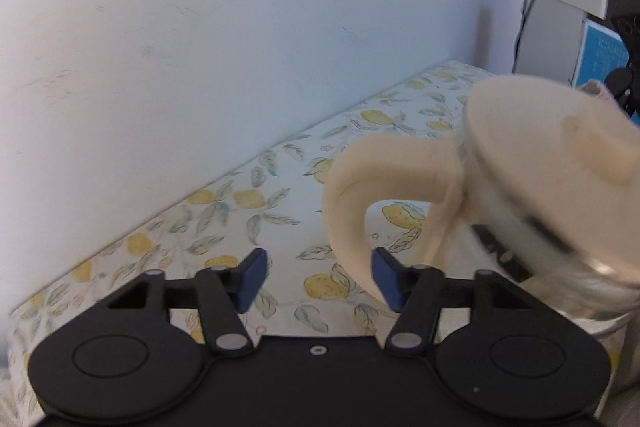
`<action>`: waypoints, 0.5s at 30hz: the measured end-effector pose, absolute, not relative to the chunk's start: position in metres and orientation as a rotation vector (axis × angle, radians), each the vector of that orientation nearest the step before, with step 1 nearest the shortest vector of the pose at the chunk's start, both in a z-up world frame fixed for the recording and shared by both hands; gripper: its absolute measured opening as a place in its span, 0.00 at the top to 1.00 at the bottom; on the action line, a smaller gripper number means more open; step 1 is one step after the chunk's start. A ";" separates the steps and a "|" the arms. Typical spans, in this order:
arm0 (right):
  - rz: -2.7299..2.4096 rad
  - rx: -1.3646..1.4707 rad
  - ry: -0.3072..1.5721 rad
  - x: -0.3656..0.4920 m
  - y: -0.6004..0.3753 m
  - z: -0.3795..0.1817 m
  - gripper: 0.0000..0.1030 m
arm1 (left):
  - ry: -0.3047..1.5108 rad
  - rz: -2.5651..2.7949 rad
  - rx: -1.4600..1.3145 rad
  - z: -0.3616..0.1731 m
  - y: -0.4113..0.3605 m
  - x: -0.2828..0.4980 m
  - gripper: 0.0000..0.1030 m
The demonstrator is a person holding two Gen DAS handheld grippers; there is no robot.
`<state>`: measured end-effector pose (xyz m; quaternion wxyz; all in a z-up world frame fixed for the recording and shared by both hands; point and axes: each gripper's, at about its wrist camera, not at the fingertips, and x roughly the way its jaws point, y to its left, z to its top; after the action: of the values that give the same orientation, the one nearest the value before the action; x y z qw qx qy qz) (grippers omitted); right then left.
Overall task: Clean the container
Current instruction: 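Rotate the pitcher with the left gripper while the right gripper rubs the cloth along its glass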
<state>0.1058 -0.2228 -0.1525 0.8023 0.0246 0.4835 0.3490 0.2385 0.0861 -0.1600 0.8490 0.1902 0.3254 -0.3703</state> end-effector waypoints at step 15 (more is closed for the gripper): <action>0.725 -0.037 1.075 0.115 -0.209 -0.175 0.85 | 0.691 -1.005 0.396 -0.185 0.080 0.271 0.78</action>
<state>0.1154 -0.2093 -0.1754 0.7969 -0.0170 0.5006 0.3377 0.2711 0.0797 -0.1848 0.8013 0.1847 0.3225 -0.4689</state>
